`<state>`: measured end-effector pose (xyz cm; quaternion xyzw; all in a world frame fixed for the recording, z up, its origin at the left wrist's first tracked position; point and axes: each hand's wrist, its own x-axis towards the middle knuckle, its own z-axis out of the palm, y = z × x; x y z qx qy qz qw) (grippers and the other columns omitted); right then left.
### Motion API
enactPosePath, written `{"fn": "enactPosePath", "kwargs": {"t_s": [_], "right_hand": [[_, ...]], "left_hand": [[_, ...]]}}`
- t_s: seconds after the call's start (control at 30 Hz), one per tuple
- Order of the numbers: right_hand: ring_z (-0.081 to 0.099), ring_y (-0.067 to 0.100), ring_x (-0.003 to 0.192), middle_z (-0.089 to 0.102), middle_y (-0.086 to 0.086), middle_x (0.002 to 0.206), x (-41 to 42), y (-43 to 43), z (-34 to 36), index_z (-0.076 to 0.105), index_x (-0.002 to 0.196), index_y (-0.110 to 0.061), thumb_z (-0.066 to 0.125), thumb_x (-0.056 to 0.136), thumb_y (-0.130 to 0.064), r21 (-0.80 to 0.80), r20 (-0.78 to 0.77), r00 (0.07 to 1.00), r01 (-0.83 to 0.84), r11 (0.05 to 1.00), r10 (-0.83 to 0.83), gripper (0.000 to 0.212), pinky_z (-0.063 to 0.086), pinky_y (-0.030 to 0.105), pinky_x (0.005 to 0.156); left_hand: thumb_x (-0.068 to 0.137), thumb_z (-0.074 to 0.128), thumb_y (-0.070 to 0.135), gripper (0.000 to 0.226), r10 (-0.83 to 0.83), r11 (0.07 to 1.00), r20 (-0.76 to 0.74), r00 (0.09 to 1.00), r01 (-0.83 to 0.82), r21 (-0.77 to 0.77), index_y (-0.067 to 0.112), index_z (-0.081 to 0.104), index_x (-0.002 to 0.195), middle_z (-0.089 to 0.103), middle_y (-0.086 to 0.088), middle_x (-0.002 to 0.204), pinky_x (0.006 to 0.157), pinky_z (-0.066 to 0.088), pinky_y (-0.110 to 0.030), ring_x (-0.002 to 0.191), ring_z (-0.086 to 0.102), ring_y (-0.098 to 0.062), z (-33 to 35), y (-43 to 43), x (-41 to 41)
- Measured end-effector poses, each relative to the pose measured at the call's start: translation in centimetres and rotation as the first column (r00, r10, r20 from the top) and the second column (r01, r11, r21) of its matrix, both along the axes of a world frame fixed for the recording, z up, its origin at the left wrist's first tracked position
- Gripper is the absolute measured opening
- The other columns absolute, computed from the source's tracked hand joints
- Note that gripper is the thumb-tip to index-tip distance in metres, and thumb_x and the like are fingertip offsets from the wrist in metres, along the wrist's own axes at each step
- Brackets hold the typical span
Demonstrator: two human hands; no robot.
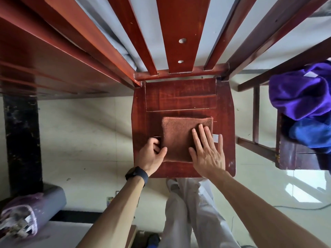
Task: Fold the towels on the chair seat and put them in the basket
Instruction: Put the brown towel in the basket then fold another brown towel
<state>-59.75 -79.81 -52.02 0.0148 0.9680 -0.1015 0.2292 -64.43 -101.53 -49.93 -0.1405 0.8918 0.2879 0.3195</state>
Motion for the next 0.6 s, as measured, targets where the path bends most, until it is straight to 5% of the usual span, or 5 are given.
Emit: {"fn": "enactPosePath", "kwargs": {"t_s": [0.07,0.13,0.27,0.43,0.6], "right_hand": [[0.001,0.020,0.155,0.005,0.003,0.168,-0.2,0.0,0.5,0.018,0.159,-0.021,0.037,0.101,-0.046,0.011,-0.031,0.999,0.011,1.000,-0.011,0.066,0.004,0.059,0.122],[0.000,0.018,0.155,0.005,0.001,0.168,-0.5,-0.3,0.7,0.016,0.159,-0.021,0.037,0.101,-0.045,-0.003,-0.066,0.998,0.010,1.000,-0.010,0.066,0.000,0.057,0.122],[-0.005,0.015,0.154,0.000,-0.002,0.168,-1.4,0.4,-1.1,0.008,0.160,-0.024,0.032,0.103,-0.050,-0.020,-0.057,0.998,0.010,1.000,-0.011,0.067,0.000,0.057,0.122],[-0.003,0.011,0.154,-0.003,-0.006,0.168,-1.4,2.3,-3.4,0.004,0.160,-0.031,0.025,0.100,-0.061,-0.017,-0.076,0.997,-0.025,1.000,0.024,0.069,0.002,0.057,0.122],[-0.002,0.019,0.155,-0.001,0.001,0.168,-1.1,1.9,-2.5,0.007,0.160,-0.031,0.029,0.098,-0.064,-0.053,-0.114,0.986,0.115,0.992,-0.121,0.073,0.000,0.057,0.121]], "left_hand": [[0.087,0.059,0.042,0.040,-0.190,0.981,-0.317,0.929,0.165,-0.104,0.019,0.056,0.120,0.063,0.001,0.110,0.086,0.051,-0.037,0.102,0.060,-0.020,0.0,0.7,-0.4],[0.092,0.053,0.039,0.050,-0.442,0.896,-0.464,0.768,0.362,-0.256,0.017,0.052,0.137,0.054,-0.005,0.137,0.103,0.043,-0.040,0.126,0.051,-0.024,-0.4,1.9,-1.0],[0.097,0.040,0.049,0.065,-0.732,0.680,-0.311,0.606,0.621,-0.390,0.030,0.021,0.155,0.013,0.002,0.164,0.119,0.018,-0.052,0.151,0.015,-0.019,-2.6,3.2,-1.8],[0.093,0.034,0.063,0.072,-0.758,0.644,-0.247,0.604,0.630,-0.434,0.039,0.006,0.155,-0.004,0.004,0.165,0.119,0.005,-0.056,0.152,0.003,-0.015,-5.4,1.7,-2.3],[0.092,0.034,0.067,0.078,-0.737,0.659,-0.255,0.626,0.582,-0.476,0.034,0.007,0.157,-0.004,-0.001,0.165,0.119,0.001,-0.054,0.152,0.002,-0.020,-4.8,1.9,-2.1]]}}
